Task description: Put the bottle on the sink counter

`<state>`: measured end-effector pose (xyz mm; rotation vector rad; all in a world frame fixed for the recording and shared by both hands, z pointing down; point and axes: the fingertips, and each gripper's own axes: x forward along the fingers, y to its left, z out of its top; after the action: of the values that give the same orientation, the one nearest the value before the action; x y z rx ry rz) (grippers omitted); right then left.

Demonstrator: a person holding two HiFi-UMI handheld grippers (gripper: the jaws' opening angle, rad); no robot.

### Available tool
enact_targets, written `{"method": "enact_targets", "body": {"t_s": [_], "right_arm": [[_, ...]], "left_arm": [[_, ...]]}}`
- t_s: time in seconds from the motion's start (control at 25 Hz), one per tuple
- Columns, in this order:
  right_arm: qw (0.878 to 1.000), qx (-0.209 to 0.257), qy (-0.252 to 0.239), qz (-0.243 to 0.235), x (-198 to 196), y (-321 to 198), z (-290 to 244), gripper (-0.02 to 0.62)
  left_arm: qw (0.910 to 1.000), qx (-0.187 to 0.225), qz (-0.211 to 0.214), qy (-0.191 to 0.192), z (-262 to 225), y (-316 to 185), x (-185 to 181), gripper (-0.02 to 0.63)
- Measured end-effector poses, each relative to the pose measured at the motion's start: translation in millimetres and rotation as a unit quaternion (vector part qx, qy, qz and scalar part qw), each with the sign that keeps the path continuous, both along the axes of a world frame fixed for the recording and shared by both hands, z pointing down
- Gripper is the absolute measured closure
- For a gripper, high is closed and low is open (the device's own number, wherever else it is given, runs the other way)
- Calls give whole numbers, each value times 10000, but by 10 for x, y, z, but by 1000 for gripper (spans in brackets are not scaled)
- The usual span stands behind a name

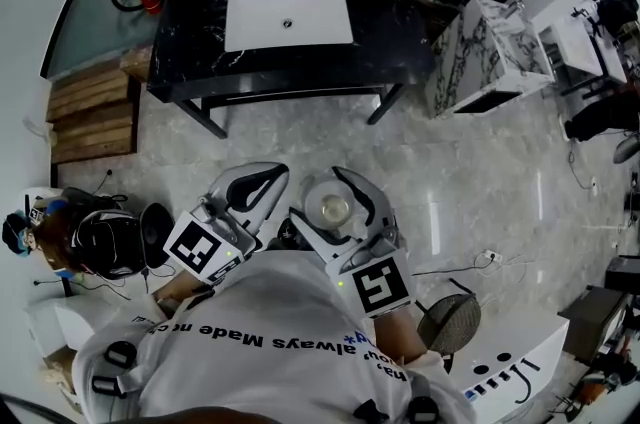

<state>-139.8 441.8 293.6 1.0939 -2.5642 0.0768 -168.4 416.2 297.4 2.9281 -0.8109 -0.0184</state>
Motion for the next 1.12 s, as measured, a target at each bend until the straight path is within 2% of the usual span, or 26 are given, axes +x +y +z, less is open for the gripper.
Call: {"method": "enact_targets", "body": {"t_s": [0.28, 0.48, 0.8, 1.12], "right_arm": [[10000, 10, 22, -27, 376, -396, 35, 265], [9998, 130, 164, 25, 859, -766, 30, 265], [9998, 146, 132, -24, 1584, -1242, 18, 265], [9998, 115, 142, -50, 2036, -1519, 31, 265]], "left_arm": [[10000, 39, 14, -38, -9, -408, 387, 603], [10000, 35, -19, -82, -3, -787, 845, 603], [9997, 66, -143, -204, -28, -1302, 1533, 603], [9995, -22, -253, -190, -4, -1579, 1936, 603]]}}
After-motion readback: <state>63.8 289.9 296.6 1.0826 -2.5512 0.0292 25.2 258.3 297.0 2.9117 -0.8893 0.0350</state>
